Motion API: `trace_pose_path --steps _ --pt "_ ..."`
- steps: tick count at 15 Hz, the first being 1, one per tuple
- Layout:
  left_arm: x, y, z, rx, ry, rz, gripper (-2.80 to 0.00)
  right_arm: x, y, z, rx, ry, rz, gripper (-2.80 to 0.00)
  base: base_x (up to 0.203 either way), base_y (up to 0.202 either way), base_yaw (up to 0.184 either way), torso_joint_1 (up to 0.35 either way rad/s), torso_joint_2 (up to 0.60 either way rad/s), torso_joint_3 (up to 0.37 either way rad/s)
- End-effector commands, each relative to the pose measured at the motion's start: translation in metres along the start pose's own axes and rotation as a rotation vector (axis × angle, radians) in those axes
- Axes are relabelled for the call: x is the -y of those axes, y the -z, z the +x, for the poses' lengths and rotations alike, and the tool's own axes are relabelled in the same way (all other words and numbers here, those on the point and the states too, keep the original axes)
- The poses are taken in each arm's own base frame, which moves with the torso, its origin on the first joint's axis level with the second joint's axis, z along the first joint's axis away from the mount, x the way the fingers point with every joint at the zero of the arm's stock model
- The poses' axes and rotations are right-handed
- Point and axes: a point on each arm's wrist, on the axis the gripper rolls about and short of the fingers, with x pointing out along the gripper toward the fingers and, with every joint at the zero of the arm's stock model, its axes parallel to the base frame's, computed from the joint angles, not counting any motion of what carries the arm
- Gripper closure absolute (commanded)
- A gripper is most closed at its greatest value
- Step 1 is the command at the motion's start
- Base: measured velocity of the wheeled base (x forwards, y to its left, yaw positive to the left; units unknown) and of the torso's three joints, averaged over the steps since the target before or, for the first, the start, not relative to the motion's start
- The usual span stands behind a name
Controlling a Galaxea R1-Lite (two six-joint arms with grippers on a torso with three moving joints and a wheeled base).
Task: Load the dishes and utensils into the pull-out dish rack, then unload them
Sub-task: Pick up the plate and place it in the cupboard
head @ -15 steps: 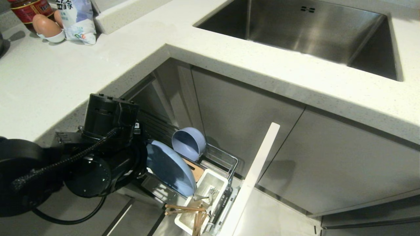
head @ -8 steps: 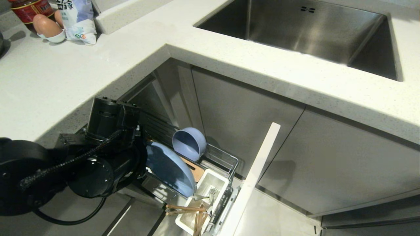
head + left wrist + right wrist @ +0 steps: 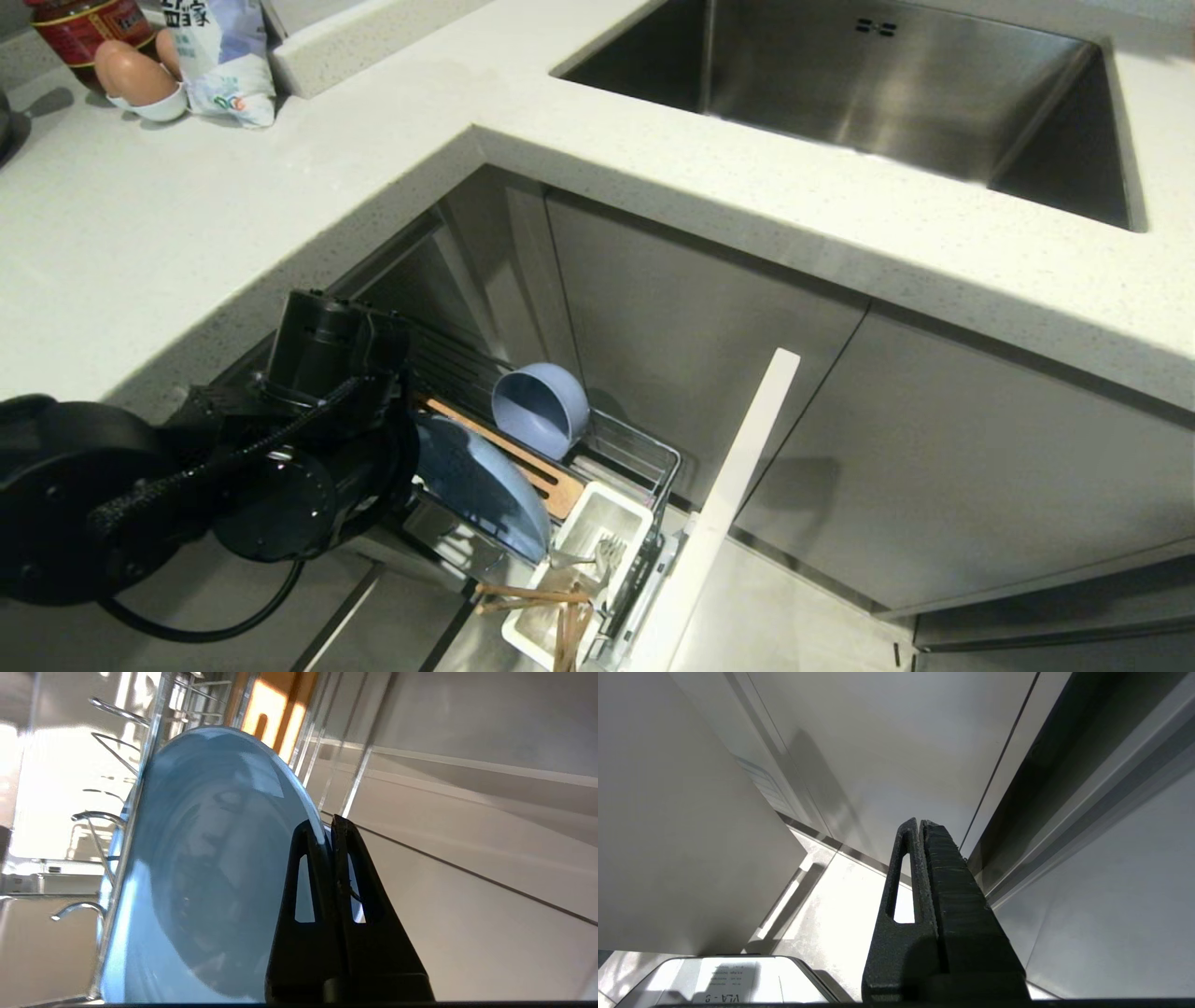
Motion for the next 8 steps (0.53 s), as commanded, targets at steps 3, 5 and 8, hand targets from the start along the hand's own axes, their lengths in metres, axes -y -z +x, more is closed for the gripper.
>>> trace_pose_path --steps 3,5,8 --pt "0.0008 -0.0001 -0.0002 0.001 0.005 -0.012 0.0 0.0 0.0 0.0 0.0 0.0 0.0 0.0 0.0 0.0 0.0 0.0 0.0 0.0" --pt "0.0011 0.0005 -0.0003 0.0 0.004 -0.005 -2.8 0.0 0.0004 0.0001 -0.001 0.0 0.0 0.0 0.0 0.0 0.0 0.0 0.0 0.0" --pt "0.0038 -0.0016 -0.0042 0.001 0.017 -0.002 -2.8 0.0 0.0004 0.0001 -0.001 0.0 0.0 0.0 0.0 0.0 0.0 0.0 0.0 0.0"
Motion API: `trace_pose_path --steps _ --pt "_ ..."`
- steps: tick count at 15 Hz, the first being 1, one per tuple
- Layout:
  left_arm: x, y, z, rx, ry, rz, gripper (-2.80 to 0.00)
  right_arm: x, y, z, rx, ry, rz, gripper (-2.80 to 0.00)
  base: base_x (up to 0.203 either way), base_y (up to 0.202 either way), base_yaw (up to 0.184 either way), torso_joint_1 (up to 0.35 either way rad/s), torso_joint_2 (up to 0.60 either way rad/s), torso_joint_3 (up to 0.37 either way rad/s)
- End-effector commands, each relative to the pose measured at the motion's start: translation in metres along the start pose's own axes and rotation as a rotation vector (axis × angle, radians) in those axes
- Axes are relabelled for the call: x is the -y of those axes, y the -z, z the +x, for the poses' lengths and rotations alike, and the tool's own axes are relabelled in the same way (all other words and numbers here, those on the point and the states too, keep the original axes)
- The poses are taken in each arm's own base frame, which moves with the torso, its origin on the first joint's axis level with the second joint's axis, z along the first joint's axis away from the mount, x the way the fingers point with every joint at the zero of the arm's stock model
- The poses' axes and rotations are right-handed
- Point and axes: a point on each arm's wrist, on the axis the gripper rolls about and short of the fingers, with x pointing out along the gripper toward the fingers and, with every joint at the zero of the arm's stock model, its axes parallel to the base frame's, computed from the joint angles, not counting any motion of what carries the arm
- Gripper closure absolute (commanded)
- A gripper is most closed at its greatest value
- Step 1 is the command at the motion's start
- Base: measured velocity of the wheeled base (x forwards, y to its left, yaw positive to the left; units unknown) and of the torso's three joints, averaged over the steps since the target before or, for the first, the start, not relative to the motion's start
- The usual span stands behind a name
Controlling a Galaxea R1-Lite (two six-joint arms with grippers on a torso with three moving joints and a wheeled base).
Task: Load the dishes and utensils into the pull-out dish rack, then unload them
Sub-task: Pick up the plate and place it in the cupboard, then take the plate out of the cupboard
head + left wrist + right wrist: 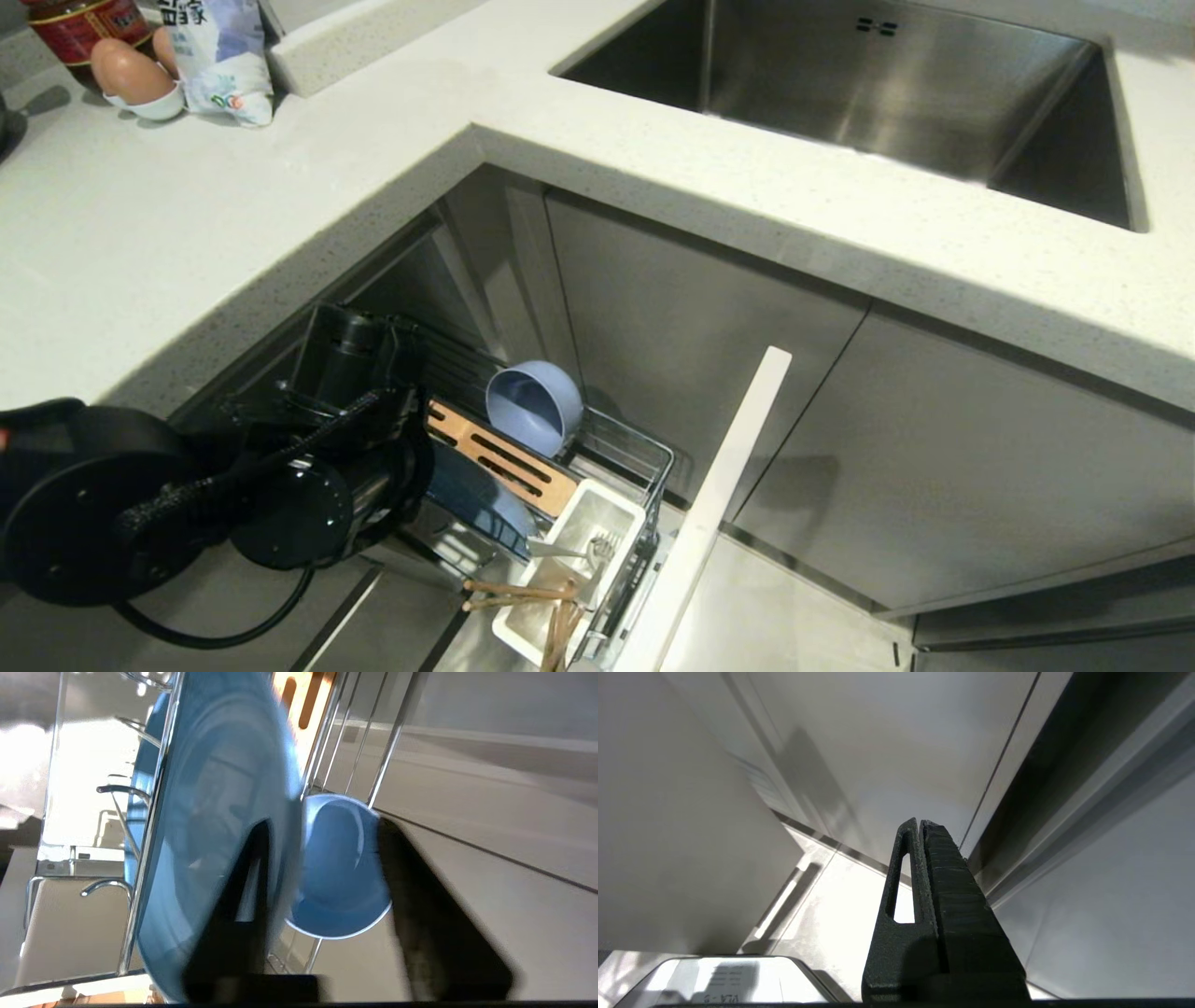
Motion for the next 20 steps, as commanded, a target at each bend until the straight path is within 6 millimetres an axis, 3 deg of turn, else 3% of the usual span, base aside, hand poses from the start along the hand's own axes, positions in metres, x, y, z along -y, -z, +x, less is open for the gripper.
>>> trace_pose_path --steps 1,4,9,10,13,18,20 --pt "0.005 -0.004 -0.006 0.006 0.026 -0.031 -2.8 0.0 0.0 0.0 0.0 -0.002 0.0 0.0 0.0 0.0 0.0 0.0 0.0 0.0" --pt "0.012 -0.01 -0.026 -0.021 0.046 -0.028 -2.8 0.0 0.0 0.0 -0.001 -0.002 0.0 0.0 0.0 0.0 0.0 0.0 0.0 0.0" --pt "0.03 -0.016 -0.075 -0.121 0.064 0.033 -2.8 0.0 0.0 0.0 -0.002 -0.002 0.0 0.0 0.0 0.0 0.0 0.0 0.0 0.0" --pt "0.035 -0.018 -0.086 -0.137 0.082 0.033 0.0 0.0 0.0 0.0 -0.002 -0.002 0.0 0.0 0.0 0.0 0.0 0.0 0.0 0.0" --pt "0.048 -0.03 -0.113 -0.155 0.147 0.004 0.0 0.0 0.0 0.0 -0.002 -0.002 0.0 0.0 0.0 0.0 0.0 0.0 0.0 0.0" --pt "0.097 -0.087 -0.169 -0.072 0.391 -0.071 0.0 0.0 0.0 0.0 0.0 -0.002 0.0 0.0 0.0 0.0 0.0 0.0 0.0 0.0" --pt "0.106 -0.11 -0.187 -0.037 0.479 0.014 0.0 0.0 0.0 0.0 0.0 -0.002 0.0 0.0 0.0 0.0 0.0 0.0 0.0 0.0"
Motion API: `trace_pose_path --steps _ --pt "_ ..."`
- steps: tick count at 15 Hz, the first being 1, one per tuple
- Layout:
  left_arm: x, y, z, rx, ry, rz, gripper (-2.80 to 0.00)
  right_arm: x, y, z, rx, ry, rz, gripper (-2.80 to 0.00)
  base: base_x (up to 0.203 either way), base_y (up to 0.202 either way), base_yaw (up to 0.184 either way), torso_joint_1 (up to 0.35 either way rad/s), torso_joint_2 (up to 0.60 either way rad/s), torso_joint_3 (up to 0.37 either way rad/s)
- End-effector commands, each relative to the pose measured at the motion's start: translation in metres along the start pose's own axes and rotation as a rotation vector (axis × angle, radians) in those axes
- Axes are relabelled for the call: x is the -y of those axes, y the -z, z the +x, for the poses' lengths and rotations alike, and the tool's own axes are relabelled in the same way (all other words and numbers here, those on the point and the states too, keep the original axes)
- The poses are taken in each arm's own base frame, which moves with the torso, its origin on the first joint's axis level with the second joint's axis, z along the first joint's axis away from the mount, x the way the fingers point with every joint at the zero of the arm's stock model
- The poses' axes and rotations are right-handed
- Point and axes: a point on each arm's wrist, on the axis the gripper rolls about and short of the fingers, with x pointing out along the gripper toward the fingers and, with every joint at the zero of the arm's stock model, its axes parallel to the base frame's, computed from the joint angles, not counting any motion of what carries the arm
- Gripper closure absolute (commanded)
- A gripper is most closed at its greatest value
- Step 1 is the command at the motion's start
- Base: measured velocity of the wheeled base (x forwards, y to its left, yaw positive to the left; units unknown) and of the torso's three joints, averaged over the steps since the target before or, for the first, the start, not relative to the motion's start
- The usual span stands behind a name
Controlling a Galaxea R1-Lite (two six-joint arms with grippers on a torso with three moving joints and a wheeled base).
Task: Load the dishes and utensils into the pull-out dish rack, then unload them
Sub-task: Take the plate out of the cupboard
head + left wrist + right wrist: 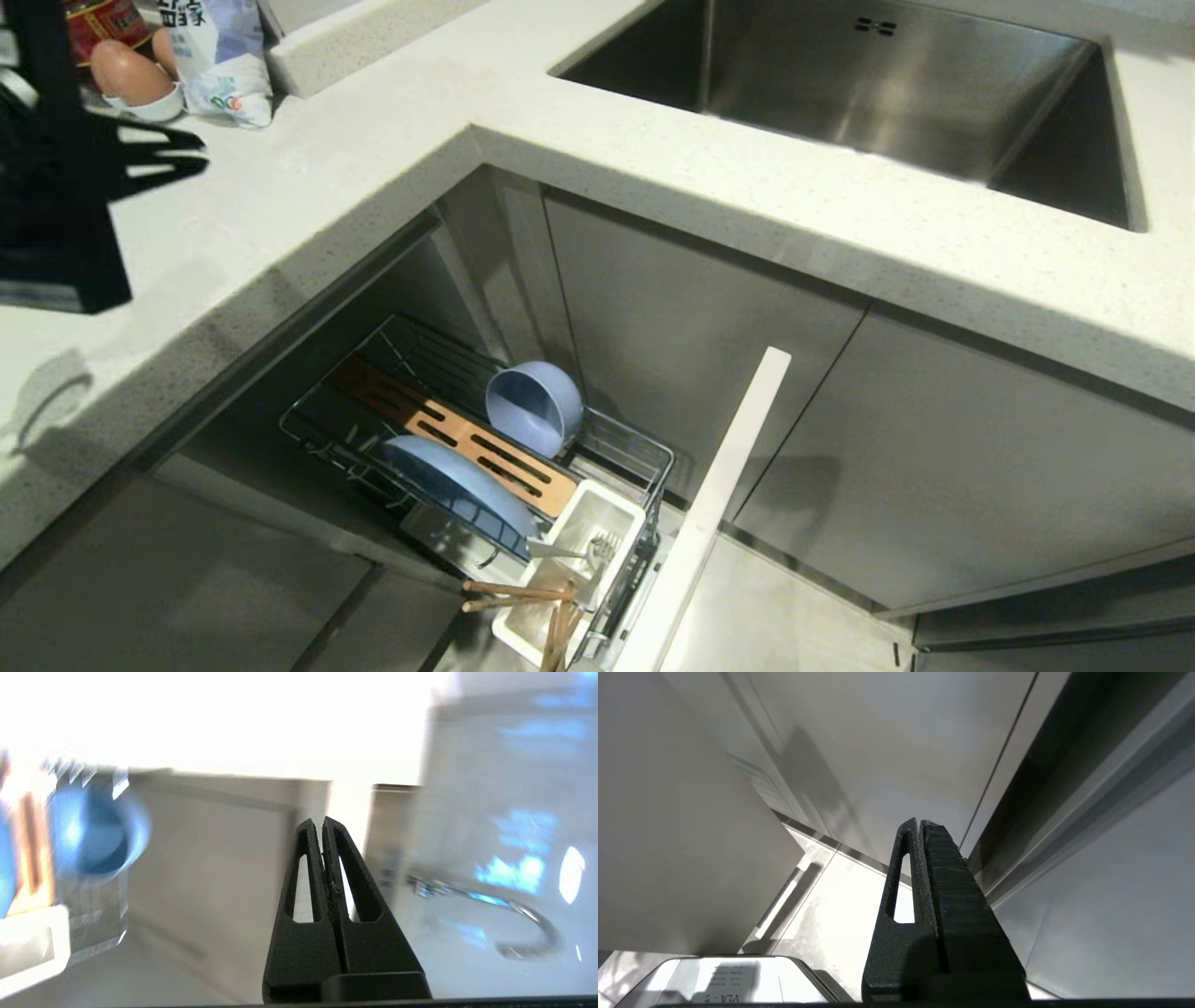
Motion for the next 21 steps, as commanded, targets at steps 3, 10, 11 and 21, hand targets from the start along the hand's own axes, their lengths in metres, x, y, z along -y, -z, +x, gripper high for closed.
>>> trace_pose_path --steps 3,10,11,21 --pt "0.024 -0.052 -0.033 0.054 0.192 0.126 0.0 0.0 0.0 0.0 0.0 0.0 0.0 0.0 0.0 0.0 0.0 0.0 0.0 0.0" --pt "0.016 -0.105 -0.069 0.226 0.264 0.365 0.0 0.0 0.0 0.0 -0.001 0.0 0.0 0.0 0.0 0.0 0.0 0.0 0.0 0.0" --pt "0.013 -0.11 -0.081 0.22 0.283 0.41 0.0 0.0 0.0 0.0 0.0 0.0 0.0 0.0 0.0 0.0 0.0 0.0 0.0 0.0" --pt "-0.088 -0.099 -0.182 0.204 0.267 1.065 0.0 0.0 0.0 0.0 -0.001 0.0 0.0 0.0 0.0 0.0 0.0 0.0 0.0 0.0"
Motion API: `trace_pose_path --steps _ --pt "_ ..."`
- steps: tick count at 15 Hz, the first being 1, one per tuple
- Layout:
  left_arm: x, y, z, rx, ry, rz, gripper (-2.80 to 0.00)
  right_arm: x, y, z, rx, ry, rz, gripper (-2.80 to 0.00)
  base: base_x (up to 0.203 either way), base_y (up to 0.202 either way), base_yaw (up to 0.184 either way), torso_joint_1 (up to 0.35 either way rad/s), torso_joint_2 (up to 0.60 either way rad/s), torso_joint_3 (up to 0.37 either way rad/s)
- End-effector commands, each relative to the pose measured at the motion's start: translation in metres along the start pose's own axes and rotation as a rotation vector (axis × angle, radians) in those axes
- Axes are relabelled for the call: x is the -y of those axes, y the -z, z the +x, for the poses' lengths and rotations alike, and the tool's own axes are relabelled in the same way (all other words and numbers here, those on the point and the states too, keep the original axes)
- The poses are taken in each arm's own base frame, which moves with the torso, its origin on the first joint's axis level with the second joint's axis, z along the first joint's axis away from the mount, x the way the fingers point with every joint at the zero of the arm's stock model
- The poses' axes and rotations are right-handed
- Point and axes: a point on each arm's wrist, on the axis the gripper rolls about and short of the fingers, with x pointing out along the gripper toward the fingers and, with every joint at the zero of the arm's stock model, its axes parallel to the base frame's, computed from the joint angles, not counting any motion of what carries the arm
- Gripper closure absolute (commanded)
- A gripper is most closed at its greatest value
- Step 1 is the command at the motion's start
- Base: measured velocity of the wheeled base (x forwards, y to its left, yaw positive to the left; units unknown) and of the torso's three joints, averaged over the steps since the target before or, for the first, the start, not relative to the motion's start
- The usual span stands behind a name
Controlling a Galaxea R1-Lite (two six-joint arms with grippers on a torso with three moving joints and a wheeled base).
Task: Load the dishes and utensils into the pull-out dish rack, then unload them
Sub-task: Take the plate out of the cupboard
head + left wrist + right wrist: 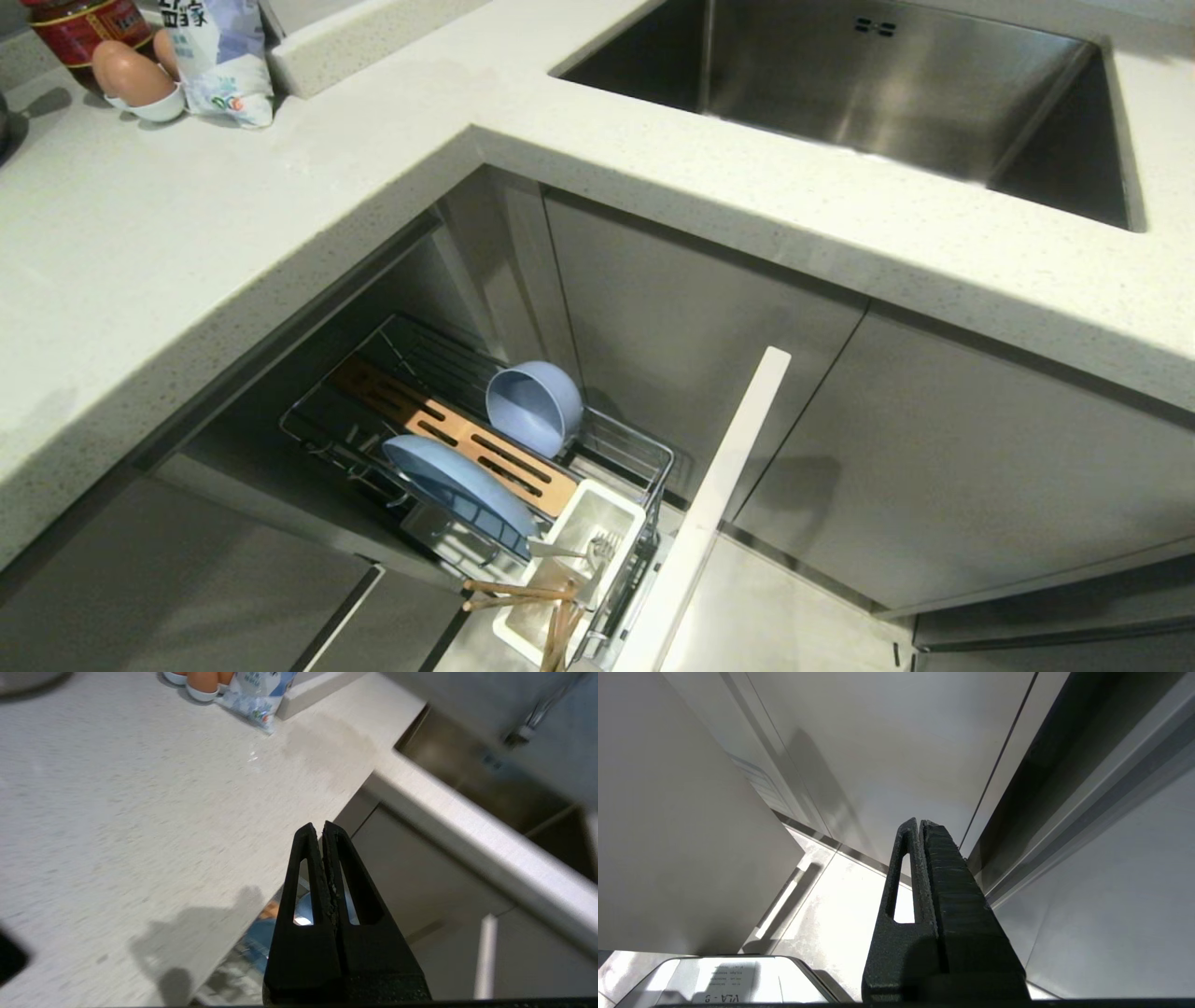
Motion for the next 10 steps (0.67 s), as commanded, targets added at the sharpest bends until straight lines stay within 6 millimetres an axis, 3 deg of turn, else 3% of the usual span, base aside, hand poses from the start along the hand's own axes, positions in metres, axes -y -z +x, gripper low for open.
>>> trace_pose_path --steps 1,8,10 --pt "-0.007 0.02 -0.033 0.048 -0.002 0.072 0.0 0.0 0.0 0.0 0.0 0.0 0.0 0.0 0.0 0.0 0.0 0.0 0.0 0.0" --pt "-0.024 0.12 -0.061 0.015 0.015 0.189 0.0 0.0 0.0 0.0 0.0 0.0 0.0 0.0 0.0 0.0 0.0 0.0 0.0 0.0" --pt "-0.028 0.133 -0.06 0.077 0.025 0.199 0.0 0.0 0.0 0.0 0.0 0.0 0.0 0.0 0.0 0.0 0.0 0.0 0.0 0.0"
